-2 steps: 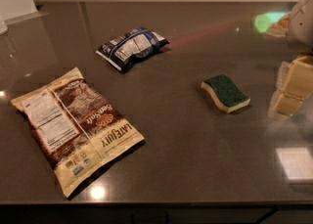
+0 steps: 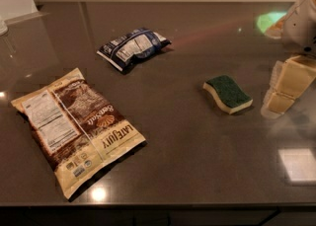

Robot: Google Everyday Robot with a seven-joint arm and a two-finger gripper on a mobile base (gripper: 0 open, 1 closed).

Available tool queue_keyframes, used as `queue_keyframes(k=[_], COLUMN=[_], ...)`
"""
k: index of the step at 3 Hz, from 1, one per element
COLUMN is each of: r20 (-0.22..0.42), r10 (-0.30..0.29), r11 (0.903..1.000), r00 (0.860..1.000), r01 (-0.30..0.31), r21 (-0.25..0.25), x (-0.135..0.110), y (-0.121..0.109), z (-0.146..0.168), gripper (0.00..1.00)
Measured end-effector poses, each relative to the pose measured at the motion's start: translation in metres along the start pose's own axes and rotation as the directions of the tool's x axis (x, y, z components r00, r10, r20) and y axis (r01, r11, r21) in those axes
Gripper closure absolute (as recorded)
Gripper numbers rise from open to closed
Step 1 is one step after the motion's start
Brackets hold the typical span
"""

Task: Move sponge near brown chip bag

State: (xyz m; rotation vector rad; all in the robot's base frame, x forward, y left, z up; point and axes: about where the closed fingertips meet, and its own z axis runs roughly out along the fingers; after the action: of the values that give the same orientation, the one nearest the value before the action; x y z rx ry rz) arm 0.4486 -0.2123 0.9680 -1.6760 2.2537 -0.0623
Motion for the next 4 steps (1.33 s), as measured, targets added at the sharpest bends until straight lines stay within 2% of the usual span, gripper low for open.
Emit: queue_keyframes(k=[1, 2, 3, 4], r20=[0.045, 0.119, 0.172, 0.190], r10=[0.072, 0.163, 0.203, 0.221], r11=[0.9974, 0.9866, 0.9789, 0.9749], r00=[0.996, 0.979, 0.964, 0.956], r01=[-0.072, -0.163, -0.204, -0.222], r21=[-0.005, -0.009, -0.016, -0.017], x=[-0.009, -0.017, -0.022, -0.023], y=[-0.010, -0.024, -0.033, -0.040], z=[0.029, 0.073, 0.104, 0.117], gripper=[0.00, 0.00, 0.00, 0.00])
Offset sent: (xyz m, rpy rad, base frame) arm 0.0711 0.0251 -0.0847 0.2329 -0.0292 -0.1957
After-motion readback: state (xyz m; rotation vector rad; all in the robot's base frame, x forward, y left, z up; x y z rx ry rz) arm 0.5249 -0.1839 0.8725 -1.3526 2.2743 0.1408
